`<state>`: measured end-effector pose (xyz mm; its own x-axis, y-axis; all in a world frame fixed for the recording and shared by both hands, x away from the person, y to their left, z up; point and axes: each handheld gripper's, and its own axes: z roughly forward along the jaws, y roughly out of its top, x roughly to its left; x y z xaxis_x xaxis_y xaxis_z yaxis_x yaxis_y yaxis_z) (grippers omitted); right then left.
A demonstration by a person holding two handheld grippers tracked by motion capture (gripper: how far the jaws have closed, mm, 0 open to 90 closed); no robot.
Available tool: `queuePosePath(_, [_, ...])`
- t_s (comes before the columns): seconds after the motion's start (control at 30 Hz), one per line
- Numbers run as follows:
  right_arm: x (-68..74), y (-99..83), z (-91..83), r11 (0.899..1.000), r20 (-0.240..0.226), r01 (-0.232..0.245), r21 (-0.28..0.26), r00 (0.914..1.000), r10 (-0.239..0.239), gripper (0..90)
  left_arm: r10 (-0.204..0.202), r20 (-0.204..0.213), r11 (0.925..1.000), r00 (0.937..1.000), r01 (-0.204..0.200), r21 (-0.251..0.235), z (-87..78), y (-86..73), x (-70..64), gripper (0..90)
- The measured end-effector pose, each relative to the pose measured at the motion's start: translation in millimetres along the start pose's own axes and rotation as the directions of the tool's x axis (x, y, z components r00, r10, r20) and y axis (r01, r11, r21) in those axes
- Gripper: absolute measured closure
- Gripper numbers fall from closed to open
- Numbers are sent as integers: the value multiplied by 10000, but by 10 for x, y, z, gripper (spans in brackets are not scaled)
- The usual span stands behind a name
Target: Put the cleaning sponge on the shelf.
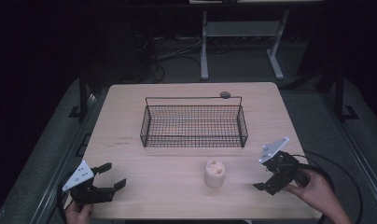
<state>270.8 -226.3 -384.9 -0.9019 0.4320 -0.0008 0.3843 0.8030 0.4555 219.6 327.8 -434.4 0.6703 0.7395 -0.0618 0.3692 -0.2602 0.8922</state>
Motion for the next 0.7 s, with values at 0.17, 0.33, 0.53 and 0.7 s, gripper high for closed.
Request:
queuePosePath(0.17, [24,114,11,9993,-101,348,113,9993,-347,143,-5,-2,10000,10000,5,-54,-5,1,2,141])
queuePosePath(0.33, [44,252,38,9979,-173,622,173,9979,-619,143,-22,17,10000,10000,23,-78,-8,2,7,141])
queuePosePath(0.53, [63,449,108,9937,-444,1057,367,9936,-1040,143,-24,5,10000,10000,24,-82,-18,2,13,141])
queuePosePath(0.7, [81,605,165,9894,-667,1381,456,9886,-1349,143,-47,27,9999,10000,47,-116,-21,1,14,141])
